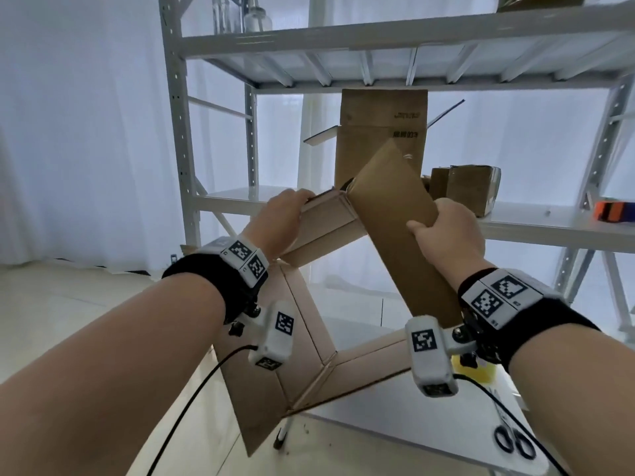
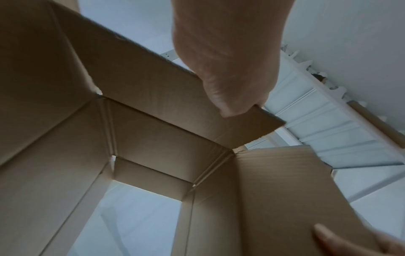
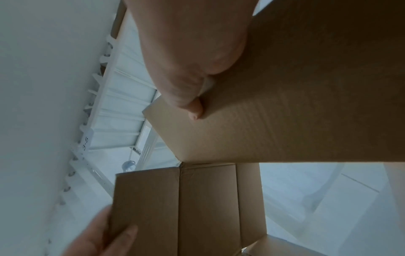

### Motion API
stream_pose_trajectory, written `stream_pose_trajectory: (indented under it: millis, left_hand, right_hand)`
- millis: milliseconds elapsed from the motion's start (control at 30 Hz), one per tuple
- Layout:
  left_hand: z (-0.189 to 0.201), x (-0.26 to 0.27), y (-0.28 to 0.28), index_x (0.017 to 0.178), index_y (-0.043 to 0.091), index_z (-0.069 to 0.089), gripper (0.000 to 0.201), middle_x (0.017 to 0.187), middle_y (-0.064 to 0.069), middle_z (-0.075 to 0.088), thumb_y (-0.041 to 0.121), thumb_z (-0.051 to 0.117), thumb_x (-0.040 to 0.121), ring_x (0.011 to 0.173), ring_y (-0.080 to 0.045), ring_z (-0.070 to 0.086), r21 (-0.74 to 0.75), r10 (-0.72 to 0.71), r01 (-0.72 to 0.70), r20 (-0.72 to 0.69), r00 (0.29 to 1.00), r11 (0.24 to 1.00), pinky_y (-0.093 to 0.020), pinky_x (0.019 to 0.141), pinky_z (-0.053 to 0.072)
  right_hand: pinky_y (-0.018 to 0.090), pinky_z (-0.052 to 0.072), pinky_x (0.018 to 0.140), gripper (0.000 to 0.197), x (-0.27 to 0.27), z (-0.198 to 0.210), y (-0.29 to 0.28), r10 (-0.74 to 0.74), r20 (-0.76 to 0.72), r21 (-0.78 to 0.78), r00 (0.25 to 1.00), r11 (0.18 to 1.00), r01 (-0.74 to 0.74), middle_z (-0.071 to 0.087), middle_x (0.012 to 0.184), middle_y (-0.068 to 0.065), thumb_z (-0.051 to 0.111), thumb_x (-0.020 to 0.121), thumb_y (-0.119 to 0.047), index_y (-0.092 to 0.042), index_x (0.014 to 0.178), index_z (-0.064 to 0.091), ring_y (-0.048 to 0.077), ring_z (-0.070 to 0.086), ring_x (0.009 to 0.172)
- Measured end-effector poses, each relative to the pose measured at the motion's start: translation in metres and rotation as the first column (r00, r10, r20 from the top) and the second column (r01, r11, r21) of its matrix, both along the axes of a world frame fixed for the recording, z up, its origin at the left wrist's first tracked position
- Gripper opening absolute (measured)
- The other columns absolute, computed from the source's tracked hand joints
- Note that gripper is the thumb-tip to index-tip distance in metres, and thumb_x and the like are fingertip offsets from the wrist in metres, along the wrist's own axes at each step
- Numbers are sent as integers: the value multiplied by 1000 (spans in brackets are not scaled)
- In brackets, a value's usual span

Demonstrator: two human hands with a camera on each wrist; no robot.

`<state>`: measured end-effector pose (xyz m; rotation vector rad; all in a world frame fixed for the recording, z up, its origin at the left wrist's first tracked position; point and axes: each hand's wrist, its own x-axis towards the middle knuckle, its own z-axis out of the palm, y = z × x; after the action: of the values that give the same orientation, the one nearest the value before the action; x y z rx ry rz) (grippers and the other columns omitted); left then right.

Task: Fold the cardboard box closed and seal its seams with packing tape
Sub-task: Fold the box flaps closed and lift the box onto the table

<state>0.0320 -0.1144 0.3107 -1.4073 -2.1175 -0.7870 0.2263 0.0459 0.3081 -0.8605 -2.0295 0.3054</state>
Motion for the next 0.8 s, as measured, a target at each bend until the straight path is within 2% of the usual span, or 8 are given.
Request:
stream_pose_trajectory:
  millis: [67,167,300,467,567,667,733,800]
  left_hand:
    - [-17,-8,-6,132,18,48,37,120,-13,58,10,36,98,108,-32,54,-43,69,-68,11,998,997,-40,91,42]
    - [-39,-17,-15,136,23,45,37,120,-12,60,20,36,101,108,-31,56,-98,147,-144,25,989,985,-36,89,42]
    - [-26,-9,-12,130,27,54,33,111,-5,67,28,38,101,104,-28,60,108,118,-121,30,993,987,-35,84,45]
    - [-9,3,5,122,29,56,29,100,0,68,31,36,101,96,-25,60,185,195,-181,-59,979,966,-30,70,38]
    - [-23,2,4,111,22,58,25,85,2,64,31,38,100,86,-27,61,233,173,-177,35,984,956,-32,68,40]
    - [-55,-7,0,105,15,57,22,85,-3,64,29,41,99,81,-29,59,257,134,-178,178,975,950,-38,71,47]
    - [-82,-10,-1,104,13,57,22,84,-6,65,29,42,99,79,-31,60,264,115,-187,265,957,946,-41,72,49]
    - [-108,-11,-1,107,12,57,23,89,-9,67,28,43,99,82,-33,62,264,123,-219,336,934,940,-41,74,50]
  right_hand:
    - [32,37,66,17,3,2,-2,-5,-22,-9,1000,1000,5,52,83,-1,61,91,-31,-16,93,53,21,48,79]
    - [32,36,68,17,8,-2,-2,1,-40,-15,999,1000,-2,51,84,-2,61,91,-31,-17,92,51,20,47,80]
    - [31,35,68,18,13,-4,-2,-32,-81,15,996,999,33,52,87,-2,58,93,-33,-16,95,51,20,48,79]
    - [28,31,65,17,19,4,6,-130,-23,149,991,980,132,54,83,-2,56,95,-32,-16,100,52,21,48,74]
    - [29,35,66,18,14,0,8,-170,36,267,985,951,154,59,86,-2,55,95,-31,-17,105,55,24,58,81]
    - [30,45,66,16,5,-14,15,-134,81,339,988,936,99,65,89,0,54,96,-30,-17,103,58,23,59,78]
    - [34,48,74,17,1,-25,21,-118,131,352,984,934,65,66,94,3,53,96,-28,-17,108,60,26,61,84]
    - [37,43,82,14,2,-40,30,-184,214,341,959,934,103,66,96,6,51,96,-22,-16,105,60,28,60,89]
